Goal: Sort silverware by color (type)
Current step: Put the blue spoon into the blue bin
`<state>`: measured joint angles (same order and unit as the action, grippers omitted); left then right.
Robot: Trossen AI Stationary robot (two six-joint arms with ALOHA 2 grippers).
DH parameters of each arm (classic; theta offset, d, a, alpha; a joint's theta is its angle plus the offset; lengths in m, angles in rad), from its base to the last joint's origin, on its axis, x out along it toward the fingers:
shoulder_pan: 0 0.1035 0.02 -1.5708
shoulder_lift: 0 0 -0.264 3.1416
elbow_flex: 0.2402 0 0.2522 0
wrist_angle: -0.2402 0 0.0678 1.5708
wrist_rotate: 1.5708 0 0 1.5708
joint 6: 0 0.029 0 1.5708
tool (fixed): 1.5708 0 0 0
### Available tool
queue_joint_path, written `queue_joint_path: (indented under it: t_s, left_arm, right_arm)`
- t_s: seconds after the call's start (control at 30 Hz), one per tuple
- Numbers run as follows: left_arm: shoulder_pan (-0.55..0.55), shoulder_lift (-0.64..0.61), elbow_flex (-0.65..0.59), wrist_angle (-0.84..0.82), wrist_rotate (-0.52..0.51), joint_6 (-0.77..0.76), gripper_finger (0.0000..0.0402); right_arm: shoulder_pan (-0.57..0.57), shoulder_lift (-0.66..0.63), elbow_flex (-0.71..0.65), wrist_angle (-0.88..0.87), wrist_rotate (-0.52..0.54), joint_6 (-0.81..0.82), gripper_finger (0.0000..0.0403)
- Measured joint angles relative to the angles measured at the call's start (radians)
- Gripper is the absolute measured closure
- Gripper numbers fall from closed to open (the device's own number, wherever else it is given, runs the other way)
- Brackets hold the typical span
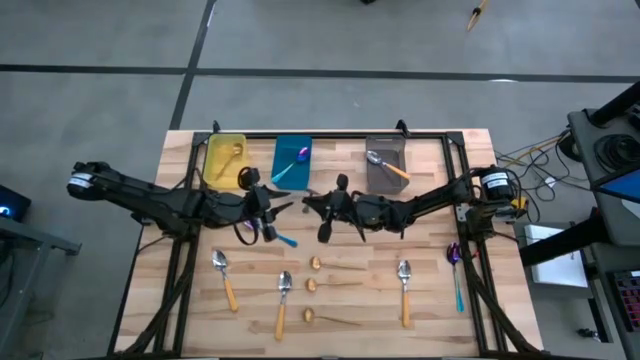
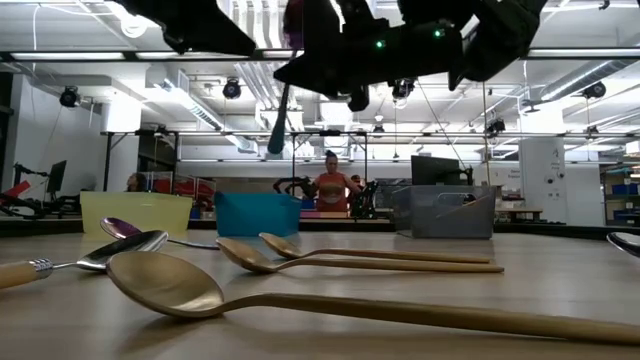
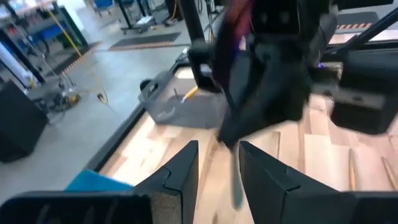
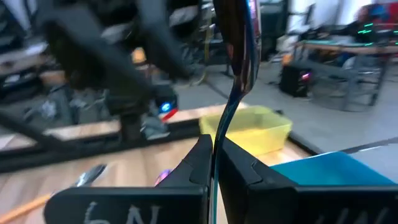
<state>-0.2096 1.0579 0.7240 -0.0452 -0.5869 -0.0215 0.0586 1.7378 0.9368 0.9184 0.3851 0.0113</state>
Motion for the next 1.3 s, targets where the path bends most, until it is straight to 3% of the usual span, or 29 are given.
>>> queue_joint_path:
  t_s: [0.23,0.5,0.73,0.83,1.1,1.3]
  left_arm:
    - [-0.001,0.017,-0.065,0.046,0.000,-0.074,0.0306]
    - [0.003,0.122,-0.172,0.485,-0.011,-0.008,0.0292]
    - [0.005,0.301,-0.180,0.730,-0.202,0.081,0.0259]
    - [0.005,0.372,-0.180,0.820,-0.228,0.091,0.0247]
    - [0.005,0.493,-0.117,0.909,-0.266,0.125,0.0241]
    - [0.005,0.506,-0.092,0.899,-0.328,0.123,0.0276]
  right_arm:
    - [0.001,0.000,-0.008,0.075,0.061,0.046,0.0394]
    - [0.001,0.000,-0.007,0.090,0.063,0.061,0.0394]
    - [0.001,0.000,-0.007,0.090,0.114,0.106,0.0394]
    - [0.001,0.000,-0.007,0.090,0.116,0.132,0.0394]
    - [0.000,0.000,-0.006,0.091,0.139,0.154,0.0394]
    - [0.000,0.000,-0.006,0.090,0.142,0.153,0.0394]
